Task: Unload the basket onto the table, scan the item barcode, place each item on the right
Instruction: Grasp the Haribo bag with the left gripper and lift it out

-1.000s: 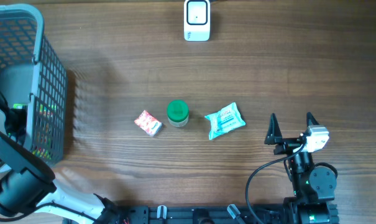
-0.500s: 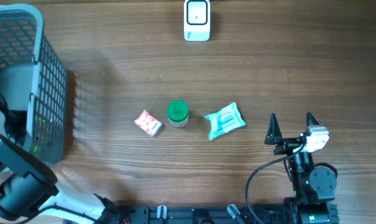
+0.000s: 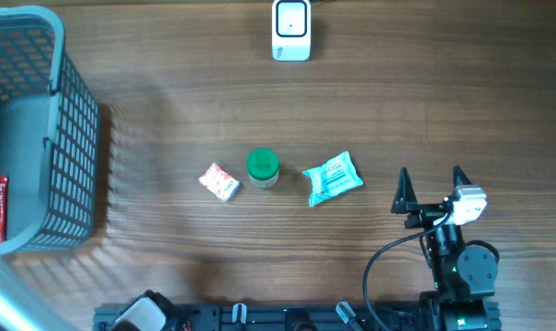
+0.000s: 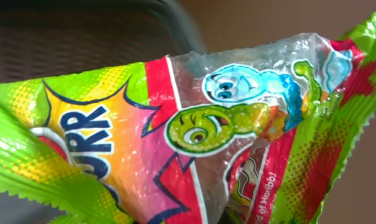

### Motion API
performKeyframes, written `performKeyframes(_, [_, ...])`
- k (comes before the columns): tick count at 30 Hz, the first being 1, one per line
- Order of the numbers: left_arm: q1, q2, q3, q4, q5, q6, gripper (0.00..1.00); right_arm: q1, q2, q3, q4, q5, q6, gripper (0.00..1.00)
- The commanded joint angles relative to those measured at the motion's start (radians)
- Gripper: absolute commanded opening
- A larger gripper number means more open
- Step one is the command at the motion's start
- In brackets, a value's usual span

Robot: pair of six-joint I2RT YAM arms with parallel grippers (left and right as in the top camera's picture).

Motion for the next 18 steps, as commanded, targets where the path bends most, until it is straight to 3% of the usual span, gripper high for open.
performKeyframes(1, [-0.197, -0.007, -0.003, -0.033, 0.111, 0.010, 0.04, 0.001, -0.004, -0.001, 0.003, -0.008, 0.008, 1.00])
performKeyframes(6, [-0.541, 0.044, -0.003, -0.106, -0.057, 0.008, 0.04, 0.001, -0.004, 0.000, 0.003, -0.008, 0.009, 1.00])
performKeyframes(11, [-0.793, 0.161, -0.003, -0.165, -0.285, -0.051, 0.04, 0.001, -0.004, -0.001, 0.003, -0.008, 0.009, 1.00])
performKeyframes(15, [-0.914, 0.289, -0.014, -0.183, -0.432, -0.131, 0.04, 0.001, -0.004, -0.001, 0.003, -0.008, 0.009, 1.00])
performKeyframes(18, [-0.937, 0.379, -0.042, -0.180, -0.460, -0.212, 0.04, 0.001, -0.004, 0.000, 0.003, -0.008, 0.008, 1.00])
